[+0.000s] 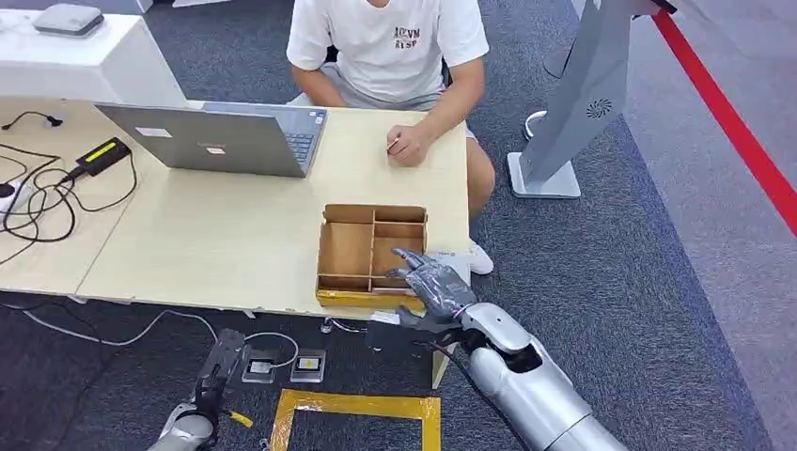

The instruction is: Pass the card to the sensor for recognition and then transmit it.

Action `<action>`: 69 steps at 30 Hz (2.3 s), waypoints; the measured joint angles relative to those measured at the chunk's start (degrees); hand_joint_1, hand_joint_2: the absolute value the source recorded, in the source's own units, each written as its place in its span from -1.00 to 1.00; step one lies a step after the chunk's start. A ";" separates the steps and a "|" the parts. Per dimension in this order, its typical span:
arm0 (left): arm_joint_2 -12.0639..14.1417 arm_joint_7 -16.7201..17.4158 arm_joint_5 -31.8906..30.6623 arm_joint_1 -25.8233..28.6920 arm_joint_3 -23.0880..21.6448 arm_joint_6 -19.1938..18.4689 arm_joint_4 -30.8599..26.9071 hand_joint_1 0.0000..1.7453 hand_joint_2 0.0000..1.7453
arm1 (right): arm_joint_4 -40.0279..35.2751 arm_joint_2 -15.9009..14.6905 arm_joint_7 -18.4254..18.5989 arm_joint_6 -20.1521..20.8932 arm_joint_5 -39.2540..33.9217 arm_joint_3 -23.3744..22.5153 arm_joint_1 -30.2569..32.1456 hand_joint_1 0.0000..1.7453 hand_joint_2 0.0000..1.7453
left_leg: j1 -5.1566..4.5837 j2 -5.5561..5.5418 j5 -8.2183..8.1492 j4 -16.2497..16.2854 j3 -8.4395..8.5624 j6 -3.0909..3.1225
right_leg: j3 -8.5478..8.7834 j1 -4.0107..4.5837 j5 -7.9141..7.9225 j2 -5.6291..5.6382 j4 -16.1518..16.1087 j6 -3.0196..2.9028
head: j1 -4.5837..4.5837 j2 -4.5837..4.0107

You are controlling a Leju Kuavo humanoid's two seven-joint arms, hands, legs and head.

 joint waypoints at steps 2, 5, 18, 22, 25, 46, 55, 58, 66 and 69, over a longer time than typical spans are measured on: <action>-0.02 0.00 0.00 0.00 0.00 0.00 0.04 -1.00 -1.00 | 0.28 0.00 -0.02 0.00 -0.02 0.00 0.00 1.00 1.00 | 0.00 0.00 0.00 0.00 0.00 0.00 | 0.00 0.00 0.00 0.00 0.00 0.00 | -0.02 0.00; -0.02 0.00 0.00 0.00 0.00 0.00 0.13 -1.00 -1.00 | 0.50 0.00 -0.02 -0.04 -0.04 0.00 -0.06 1.00 1.00 | 0.00 0.00 0.00 0.00 0.00 0.00 | 0.01 0.00 0.00 0.00 0.00 0.00 | -0.02 0.00; -0.02 0.09 -0.39 0.00 0.28 -0.04 0.15 -1.00 -1.00 | 0.52 0.00 -0.11 0.04 -0.85 0.00 -0.01 1.00 1.00 | 0.00 0.00 0.00 0.00 0.00 0.00 | 0.00 0.00 0.00 0.00 0.00 0.00 | -0.02 0.00; -0.02 0.09 -0.39 0.00 0.31 -0.09 0.15 -1.00 -1.00 | 0.52 0.00 -0.11 0.04 -0.85 0.00 0.04 1.00 1.00 | 0.00 0.00 0.00 0.00 0.01 0.00 | 0.00 0.00 0.00 0.00 0.00 0.00 | -0.02 0.00; -0.02 0.11 -0.39 0.01 0.31 -0.22 0.15 -1.00 -1.00 | 0.50 0.00 -0.11 0.00 -0.92 0.00 0.13 1.00 1.00 | 0.00 0.00 0.00 0.00 0.01 0.00 | 0.00 0.00 0.00 0.00 0.00 0.00 | -0.02 0.00; -0.07 0.11 -0.18 0.25 0.28 -0.90 0.13 -1.00 -1.00 | -0.46 -0.13 1.79 -3.17 -1.97 -1.53 -0.72 1.00 1.00 | 0.00 0.00 0.00 0.00 0.02 0.00 | 0.01 0.00 0.00 0.00 0.00 0.00 | -0.02 0.00; 0.00 0.11 -0.37 0.21 0.17 -1.07 0.13 -1.00 -1.00 | -5.77 -1.84 2.89 -1.64 -2.80 -6.03 -4.10 1.00 1.00 | -0.02 0.02 0.00 0.02 0.04 0.00 | 0.02 -0.01 0.01 0.01 0.00 0.00 | 0.00 0.00; 0.00 0.11 -0.37 0.20 0.13 -1.07 0.13 -1.00 -1.00 | -7.06 -2.30 2.95 -1.35 -2.86 -6.95 -5.05 1.00 1.00 | -0.02 0.02 0.00 0.02 0.05 0.00 | 0.02 -0.01 0.01 0.01 0.00 0.00 | 0.00 0.00; -0.02 0.11 -0.37 0.15 0.11 -1.07 0.13 -1.00 -1.00 | -8.70 -3.04 2.99 -1.38 -2.78 -8.35 -5.28 1.00 1.00 | -0.01 0.02 0.00 0.01 0.04 0.00 | 0.01 0.00 0.01 0.01 0.00 0.00 | -0.02 0.00; -0.02 0.11 -0.55 0.10 0.07 -1.09 0.13 -1.00 -1.00 | -9.22 -3.26 2.97 -1.40 -2.86 -8.72 -5.48 1.00 1.00 | -0.01 0.02 0.00 0.01 0.04 0.00 | 0.01 0.00 0.01 0.01 0.00 0.00 | 0.00 0.00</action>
